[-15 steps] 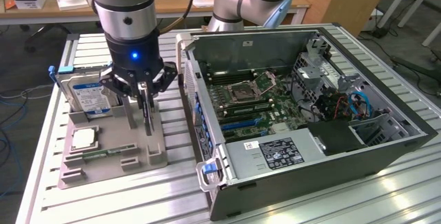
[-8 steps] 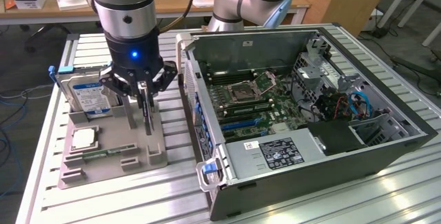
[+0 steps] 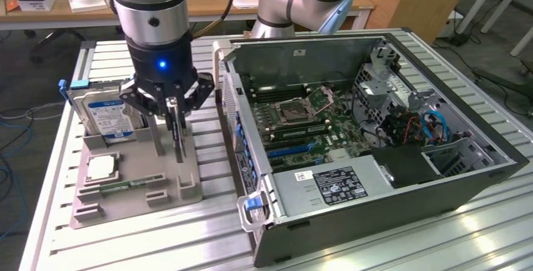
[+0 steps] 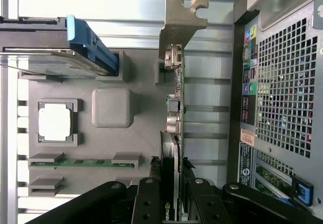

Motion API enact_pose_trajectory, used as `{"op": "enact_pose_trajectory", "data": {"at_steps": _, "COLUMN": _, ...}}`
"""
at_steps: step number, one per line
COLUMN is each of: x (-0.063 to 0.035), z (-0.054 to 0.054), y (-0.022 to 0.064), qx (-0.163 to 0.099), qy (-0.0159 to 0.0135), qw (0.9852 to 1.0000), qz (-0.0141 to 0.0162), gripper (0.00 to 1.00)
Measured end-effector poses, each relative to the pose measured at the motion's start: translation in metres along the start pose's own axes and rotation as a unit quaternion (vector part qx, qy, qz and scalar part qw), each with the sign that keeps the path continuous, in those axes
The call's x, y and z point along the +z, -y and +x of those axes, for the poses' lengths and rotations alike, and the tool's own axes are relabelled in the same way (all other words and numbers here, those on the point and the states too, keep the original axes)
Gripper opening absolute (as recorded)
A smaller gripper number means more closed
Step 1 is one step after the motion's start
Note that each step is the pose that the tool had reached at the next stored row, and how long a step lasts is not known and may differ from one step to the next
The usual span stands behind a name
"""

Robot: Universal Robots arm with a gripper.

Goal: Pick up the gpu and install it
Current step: 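Pick up the gpu and move the gpu toward the slot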

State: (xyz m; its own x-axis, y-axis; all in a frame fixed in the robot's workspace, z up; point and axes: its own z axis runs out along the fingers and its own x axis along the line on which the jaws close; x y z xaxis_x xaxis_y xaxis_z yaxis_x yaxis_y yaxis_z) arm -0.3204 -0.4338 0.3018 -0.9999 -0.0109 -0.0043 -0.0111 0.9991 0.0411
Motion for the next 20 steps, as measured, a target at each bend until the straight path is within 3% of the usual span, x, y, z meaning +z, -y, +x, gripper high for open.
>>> {"op": "enact_pose_trajectory", "data": {"at_steps": 20, "x": -0.0101, "z": 0.0, "y": -0.0004, "qx": 0.0, "qy": 0.0, "qw": 1.0, "qz": 0.0, "gripper": 0.26}}
